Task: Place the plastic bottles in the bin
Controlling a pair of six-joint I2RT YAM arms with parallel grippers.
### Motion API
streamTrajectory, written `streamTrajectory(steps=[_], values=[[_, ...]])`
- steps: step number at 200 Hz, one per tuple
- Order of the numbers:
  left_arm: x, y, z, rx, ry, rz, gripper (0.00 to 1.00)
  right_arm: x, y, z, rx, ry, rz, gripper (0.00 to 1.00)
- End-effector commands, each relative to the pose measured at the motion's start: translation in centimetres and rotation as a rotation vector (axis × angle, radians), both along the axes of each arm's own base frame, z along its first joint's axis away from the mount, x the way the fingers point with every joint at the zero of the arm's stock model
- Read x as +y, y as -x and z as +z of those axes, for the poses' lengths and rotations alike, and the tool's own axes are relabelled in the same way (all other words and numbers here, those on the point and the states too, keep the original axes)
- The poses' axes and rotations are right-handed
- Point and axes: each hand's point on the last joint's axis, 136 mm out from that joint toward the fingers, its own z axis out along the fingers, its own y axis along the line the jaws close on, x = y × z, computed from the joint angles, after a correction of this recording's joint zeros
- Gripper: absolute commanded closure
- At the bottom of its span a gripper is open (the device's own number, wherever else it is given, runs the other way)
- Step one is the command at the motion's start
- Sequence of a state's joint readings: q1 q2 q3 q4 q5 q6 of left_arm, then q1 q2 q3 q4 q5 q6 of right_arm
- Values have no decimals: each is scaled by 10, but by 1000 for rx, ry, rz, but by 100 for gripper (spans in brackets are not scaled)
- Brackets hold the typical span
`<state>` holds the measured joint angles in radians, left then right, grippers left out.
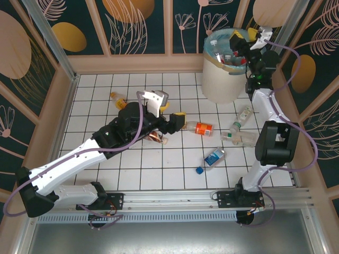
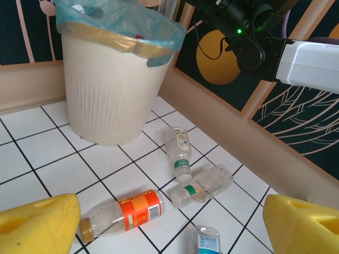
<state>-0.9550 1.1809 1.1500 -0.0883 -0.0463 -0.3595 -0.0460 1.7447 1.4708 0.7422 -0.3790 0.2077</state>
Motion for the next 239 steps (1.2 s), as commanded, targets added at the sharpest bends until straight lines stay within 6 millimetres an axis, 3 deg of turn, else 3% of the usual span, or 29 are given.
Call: streamTrajectory(steps=[1,32,59,84,108,128,160,185,188,207,239], values=[[7,-1,7,-26,14,27,11,8,-14,-1,94,-2,31,37],[10,-5,0,-8,-2,57,11,18,-31,-33,280,20,36,46],[15,-13,-13,26,-42,119,11,33,-24,-49,400,55,37,49],[20,-22,-26,66,-85,182,12,57,1,-44,450,99,37,44],[25,-24,-41,107,-105,221,12,84,40,-35,475,148,27,39],[30,-23,-59,147,-110,242,12,113,79,-43,507,191,69,37],[39,-22,-96,220,-145,290,12,140,140,-98,645,189,136,35],[41,-20,-117,256,-164,294,13,145,182,-157,767,197,176,35],[42,-18,-128,269,-185,294,13,146,187,-163,781,205,178,35],[44,-13,-149,303,-225,283,13,146,214,-206,905,271,183,35],[53,-5,-171,338,-266,285,15,142,266,-250,1137,441,193,36]])
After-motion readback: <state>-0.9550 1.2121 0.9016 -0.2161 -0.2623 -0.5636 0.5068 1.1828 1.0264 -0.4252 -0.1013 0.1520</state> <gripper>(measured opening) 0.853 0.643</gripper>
